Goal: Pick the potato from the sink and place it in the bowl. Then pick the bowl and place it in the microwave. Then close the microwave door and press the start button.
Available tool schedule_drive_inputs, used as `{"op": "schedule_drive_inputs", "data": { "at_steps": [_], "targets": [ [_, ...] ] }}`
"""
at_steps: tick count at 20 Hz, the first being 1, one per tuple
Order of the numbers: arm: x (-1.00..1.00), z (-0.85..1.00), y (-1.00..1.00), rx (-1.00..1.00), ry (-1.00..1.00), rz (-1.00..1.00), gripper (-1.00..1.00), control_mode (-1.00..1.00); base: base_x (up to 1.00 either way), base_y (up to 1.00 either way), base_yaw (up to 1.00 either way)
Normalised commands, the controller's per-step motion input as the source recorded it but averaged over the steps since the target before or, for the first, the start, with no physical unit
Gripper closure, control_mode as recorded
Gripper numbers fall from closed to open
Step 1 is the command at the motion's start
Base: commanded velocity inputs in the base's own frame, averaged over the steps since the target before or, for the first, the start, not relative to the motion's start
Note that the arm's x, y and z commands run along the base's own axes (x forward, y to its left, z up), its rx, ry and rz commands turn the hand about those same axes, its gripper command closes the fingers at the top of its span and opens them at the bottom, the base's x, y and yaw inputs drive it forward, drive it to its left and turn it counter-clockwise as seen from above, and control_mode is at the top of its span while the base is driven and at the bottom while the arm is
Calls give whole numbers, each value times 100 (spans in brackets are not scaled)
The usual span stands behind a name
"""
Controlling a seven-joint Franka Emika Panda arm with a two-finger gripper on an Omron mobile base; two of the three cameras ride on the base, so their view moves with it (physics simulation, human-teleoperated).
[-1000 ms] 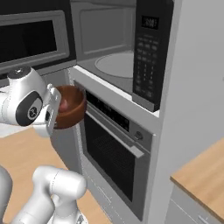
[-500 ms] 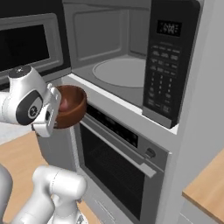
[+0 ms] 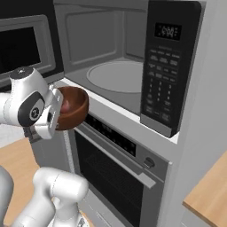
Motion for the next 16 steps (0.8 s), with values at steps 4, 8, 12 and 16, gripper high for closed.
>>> {"op": "schedule_drive_inputs", "data": {
  "at_steps": [4,8,12,16],
  "targets": [
    [0,0,0,0,0,0,100,100,0,-7,20],
    [0,0,0,0,0,0,100,100,0,-2,25],
    [-7,8,0,0,-3,0,100,-100,-5,0,9],
    [-33,40,0,0,-21,-12,100,-100,0,0,0]
  ]
}}
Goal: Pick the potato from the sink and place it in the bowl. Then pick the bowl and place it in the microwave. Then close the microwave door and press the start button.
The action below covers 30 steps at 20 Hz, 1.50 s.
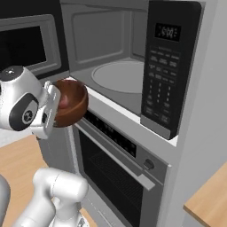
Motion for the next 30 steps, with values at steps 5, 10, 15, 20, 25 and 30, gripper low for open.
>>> {"op": "schedule_drive_inputs", "data": {
  "at_steps": [5,10,15,20,25,30],
  "targets": [
    [-7,46,-1,0,-23,-32,100,-100,0,0,0],
    [0,52,-24,0,-14,-18,100,-100,0,0,0],
    [19,37,-46,2,-3,-13,100,-100,0,0,0],
    [36,34,-39,1,-2,-13,100,-100,0,0,0],
    [41,26,-39,2,-2,-10,100,-100,0,0,0],
    [53,16,-40,3,0,-7,100,-100,0,0,0]
  ]
}}
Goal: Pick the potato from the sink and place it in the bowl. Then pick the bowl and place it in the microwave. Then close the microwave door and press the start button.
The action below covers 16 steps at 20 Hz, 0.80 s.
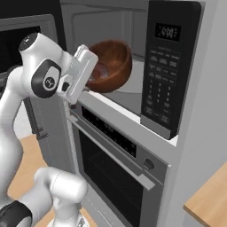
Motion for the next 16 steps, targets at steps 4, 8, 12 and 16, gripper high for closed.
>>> {"op": "schedule_drive_inputs", "data": {
  "at_steps": [4,8,12,16],
  "targets": [
    [67,10,-26,1,0,-3,100,-100,0,0,0],
    [67,1,-34,3,0,0,100,-100,0,0,0],
    [60,0,-29,3,0,0,100,-100,0,0,0],
    [32,-3,-12,0,0,0,100,-100,0,0,0]
  ]
}}
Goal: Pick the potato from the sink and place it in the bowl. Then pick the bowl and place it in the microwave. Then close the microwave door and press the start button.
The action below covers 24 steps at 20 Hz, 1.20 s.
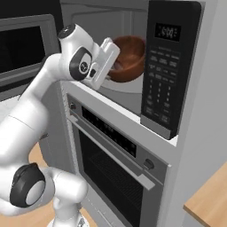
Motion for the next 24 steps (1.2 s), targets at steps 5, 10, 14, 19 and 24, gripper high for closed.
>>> {"op": "schedule_drive_inputs", "data": {
  "at_steps": [5,10,14,19,24],
  "targets": [
    [20,-23,-2,0,0,0,100,-100,0,0,0],
    [32,-29,-9,0,0,0,100,-100,0,0,0],
    [18,-34,-5,0,0,0,100,-100,0,0,0],
    [0,-25,0,0,-7,0,-100,-100,0,0,0],
    [3,0,0,0,-23,0,-100,-100,0,0,0]
  ]
}}
